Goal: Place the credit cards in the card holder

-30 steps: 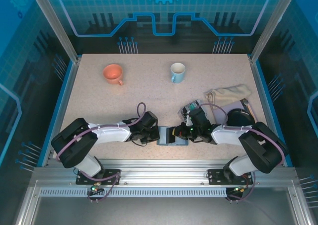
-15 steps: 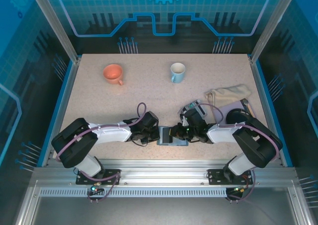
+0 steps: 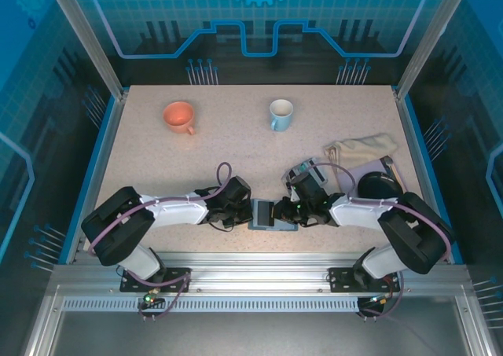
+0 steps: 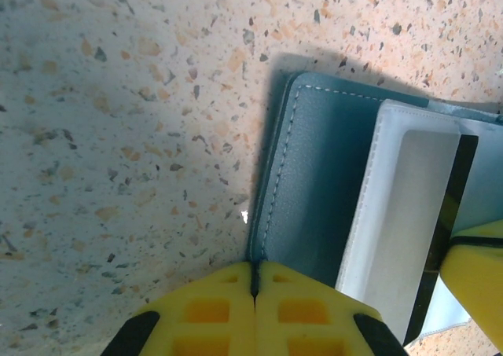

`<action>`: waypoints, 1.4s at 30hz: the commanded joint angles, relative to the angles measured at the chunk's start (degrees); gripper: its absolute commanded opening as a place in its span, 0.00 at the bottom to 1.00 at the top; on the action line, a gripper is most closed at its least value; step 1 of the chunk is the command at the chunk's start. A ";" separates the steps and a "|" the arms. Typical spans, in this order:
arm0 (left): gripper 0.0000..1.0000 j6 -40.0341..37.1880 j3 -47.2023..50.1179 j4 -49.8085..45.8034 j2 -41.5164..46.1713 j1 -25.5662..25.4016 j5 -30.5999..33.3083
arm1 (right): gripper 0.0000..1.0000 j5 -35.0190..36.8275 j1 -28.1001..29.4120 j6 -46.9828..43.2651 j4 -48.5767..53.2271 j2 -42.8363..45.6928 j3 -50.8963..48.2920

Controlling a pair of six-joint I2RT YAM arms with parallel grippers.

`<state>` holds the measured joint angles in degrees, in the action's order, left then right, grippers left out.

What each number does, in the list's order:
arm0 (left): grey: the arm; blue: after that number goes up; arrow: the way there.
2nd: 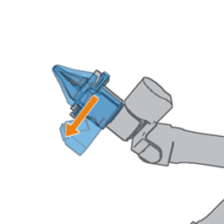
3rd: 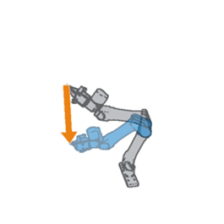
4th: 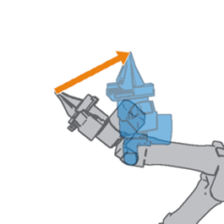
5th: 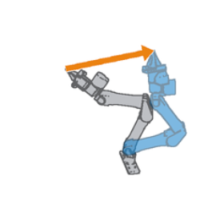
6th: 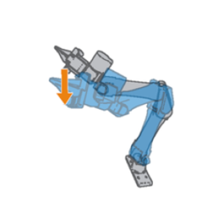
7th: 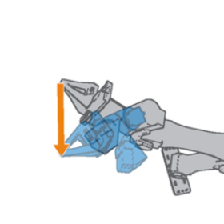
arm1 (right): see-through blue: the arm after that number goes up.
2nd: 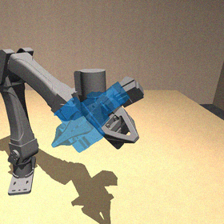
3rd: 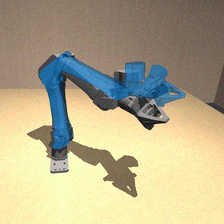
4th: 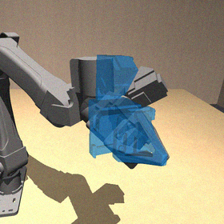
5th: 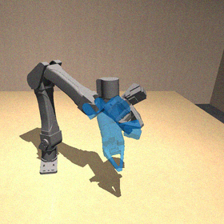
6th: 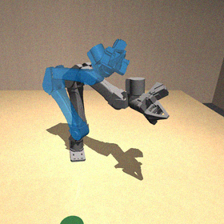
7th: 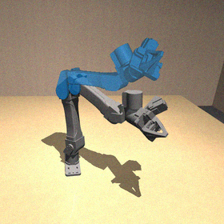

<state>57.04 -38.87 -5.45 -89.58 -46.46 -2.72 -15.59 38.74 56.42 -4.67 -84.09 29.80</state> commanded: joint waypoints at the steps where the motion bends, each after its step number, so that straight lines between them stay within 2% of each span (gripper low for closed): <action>1: 0.00 0.31 0.73 0.76 -4.02 -1.73 -1.41 | 0.15 -1.49 0.90 -1.04 1.70 -3.13 2.58; 5: 0.00 0.18 0.75 0.88 -4.02 -1.71 -1.71 | 0.11 -3.66 1.87 -1.12 -0.95 -4.75 3.81; 10: 0.00 0.32 0.77 1.07 -4.22 -1.72 -1.76 | 0.11 -5.10 2.74 -1.07 -2.10 -6.02 5.05; 15: 0.01 0.44 1.12 -0.15 -3.26 -1.77 -0.72 | 0.13 -1.92 2.79 -1.54 1.47 -2.82 4.50; 20: 0.06 -0.10 1.79 -2.22 -0.72 -1.76 1.12 | 0.23 6.60 2.72 -7.74 15.53 4.89 6.53; 23: 0.10 -0.40 1.49 -3.14 -0.30 -1.71 1.45 | 0.25 11.55 2.63 -10.28 20.60 4.84 6.72; 28: 0.16 0.00 1.68 -5.32 2.58 -1.79 2.89 | 0.21 12.95 2.37 -10.64 22.46 -0.04 6.32; 37: 0.33 0.09 -0.27 -13.89 15.90 -2.43 8.53 | 0.20 14.61 3.28 -8.86 23.21 -1.60 7.42; 42: 0.33 -2.65 -5.28 -10.16 16.67 -4.15 5.24 | 0.20 14.11 3.36 -8.72 22.89 -1.69 7.89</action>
<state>56.60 -40.45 -16.60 -73.08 -49.60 3.77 -3.46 41.39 47.53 14.39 -84.05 37.63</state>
